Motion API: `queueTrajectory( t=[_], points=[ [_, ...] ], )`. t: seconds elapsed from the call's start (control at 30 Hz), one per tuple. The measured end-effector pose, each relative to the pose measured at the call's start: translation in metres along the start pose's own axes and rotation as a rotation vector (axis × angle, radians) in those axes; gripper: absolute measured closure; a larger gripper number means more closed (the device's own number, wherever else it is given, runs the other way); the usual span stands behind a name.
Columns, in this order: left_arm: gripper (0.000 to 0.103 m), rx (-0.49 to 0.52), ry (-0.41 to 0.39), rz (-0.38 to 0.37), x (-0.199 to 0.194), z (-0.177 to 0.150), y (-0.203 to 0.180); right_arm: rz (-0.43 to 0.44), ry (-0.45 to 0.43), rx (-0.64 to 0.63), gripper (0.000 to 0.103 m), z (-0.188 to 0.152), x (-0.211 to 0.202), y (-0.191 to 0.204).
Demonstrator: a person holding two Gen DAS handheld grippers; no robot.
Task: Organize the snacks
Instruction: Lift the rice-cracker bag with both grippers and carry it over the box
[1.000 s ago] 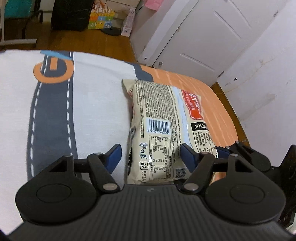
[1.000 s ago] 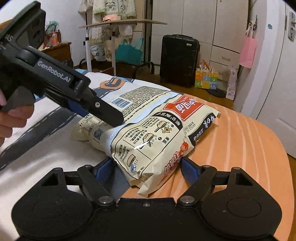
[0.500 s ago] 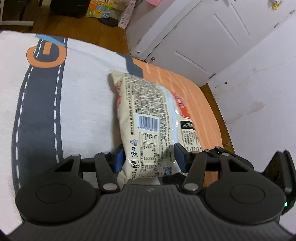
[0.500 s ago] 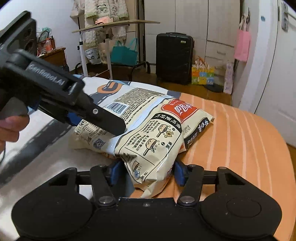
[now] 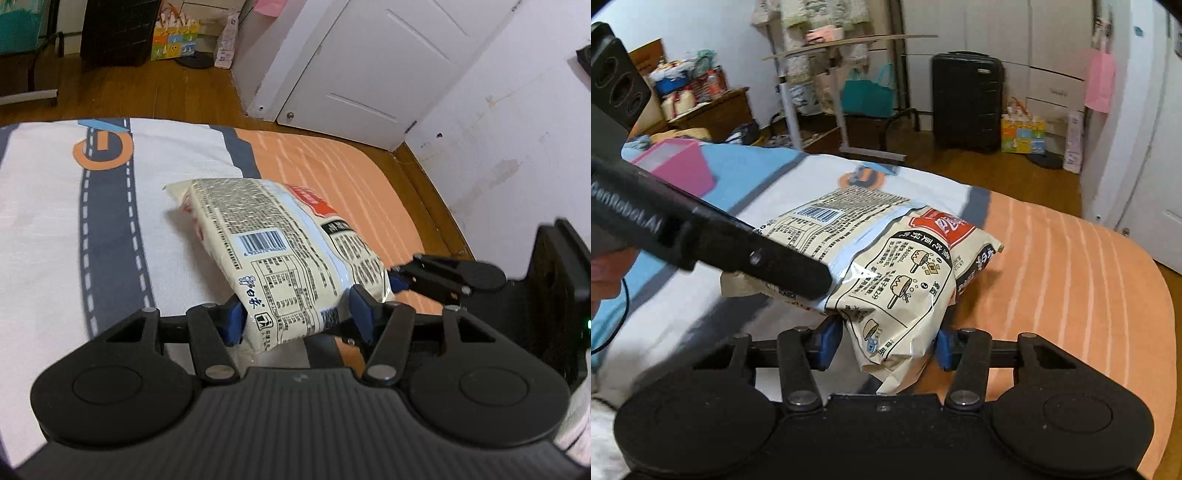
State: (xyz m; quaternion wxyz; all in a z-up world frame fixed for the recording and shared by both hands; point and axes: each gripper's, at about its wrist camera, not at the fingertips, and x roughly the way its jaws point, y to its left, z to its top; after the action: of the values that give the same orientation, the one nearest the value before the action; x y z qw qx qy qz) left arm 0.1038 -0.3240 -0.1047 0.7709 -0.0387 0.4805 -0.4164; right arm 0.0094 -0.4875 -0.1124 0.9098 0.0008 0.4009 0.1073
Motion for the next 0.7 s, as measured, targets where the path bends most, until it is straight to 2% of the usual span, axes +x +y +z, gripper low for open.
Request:
queueTrajectory(
  t=[0.2, 0.3, 0.43, 0.57, 0.7],
  points=[
    [0.048, 0.031, -0.002, 0.033, -0.042, -0.016, -0.007, 0.019, 0.012, -0.074, 0.054, 0.015, -0.024, 0.035],
    [0.054, 0.036, -0.006, 0.052, -0.062, -0.026, -0.008, 0.006, -0.001, -0.146, 0.055, 0.021, -0.035, 0.054],
    [0.06, 0.0, -0.021, 0.041, -0.084, -0.037, 0.0, 0.01, 0.011, -0.196, 0.058, 0.034, -0.049, 0.072],
    [0.068, -0.043, -0.02, 0.044, -0.093, -0.045, 0.012, 0.017, 0.055, -0.229, 0.064, 0.047, -0.047, 0.086],
    [0.071, -0.07, -0.033, 0.04, -0.103, -0.053, 0.023, 0.035, 0.079, -0.259, 0.068, 0.054, -0.044, 0.098]
  ],
)
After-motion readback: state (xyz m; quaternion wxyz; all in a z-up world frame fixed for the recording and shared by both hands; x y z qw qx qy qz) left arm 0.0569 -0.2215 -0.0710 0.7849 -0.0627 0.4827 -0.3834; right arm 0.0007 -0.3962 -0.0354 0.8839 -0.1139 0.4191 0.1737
